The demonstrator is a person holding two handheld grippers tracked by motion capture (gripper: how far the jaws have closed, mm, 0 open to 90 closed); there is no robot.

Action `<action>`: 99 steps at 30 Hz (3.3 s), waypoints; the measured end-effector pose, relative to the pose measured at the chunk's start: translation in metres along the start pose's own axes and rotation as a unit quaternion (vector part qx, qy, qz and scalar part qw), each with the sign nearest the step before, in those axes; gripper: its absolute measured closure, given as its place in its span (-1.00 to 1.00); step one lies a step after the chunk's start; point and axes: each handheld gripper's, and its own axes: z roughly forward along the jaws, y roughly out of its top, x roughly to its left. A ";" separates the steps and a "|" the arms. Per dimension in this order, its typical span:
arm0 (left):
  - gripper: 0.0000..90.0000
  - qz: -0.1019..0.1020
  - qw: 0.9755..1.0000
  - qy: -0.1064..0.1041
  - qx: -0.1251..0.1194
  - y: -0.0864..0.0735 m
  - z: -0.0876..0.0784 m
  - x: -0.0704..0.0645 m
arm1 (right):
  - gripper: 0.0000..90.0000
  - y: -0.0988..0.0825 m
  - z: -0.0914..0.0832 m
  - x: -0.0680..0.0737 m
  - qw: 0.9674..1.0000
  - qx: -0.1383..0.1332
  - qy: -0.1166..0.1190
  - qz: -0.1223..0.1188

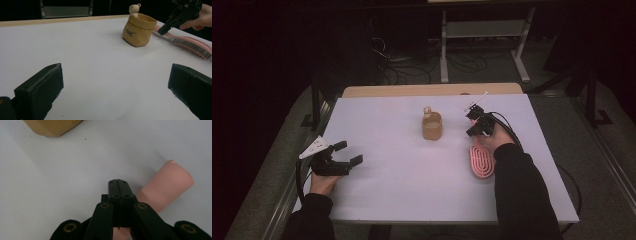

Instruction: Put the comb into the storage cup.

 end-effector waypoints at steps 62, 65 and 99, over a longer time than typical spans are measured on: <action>-1.00 0.004 1.000 0.008 -0.001 0.000 -0.002 -0.002 | 0.97 -0.095 -0.038 -0.023 0.999 -0.026 0.004 0.027; -1.00 0.004 1.000 0.007 -0.001 0.000 -0.001 -0.002 | 0.97 -0.096 -0.043 -0.020 0.999 -0.028 0.004 0.020; -1.00 0.004 1.000 0.005 0.004 0.000 -0.001 -0.002 | -0.50 -0.068 -0.067 -0.008 0.999 -0.041 0.017 -0.012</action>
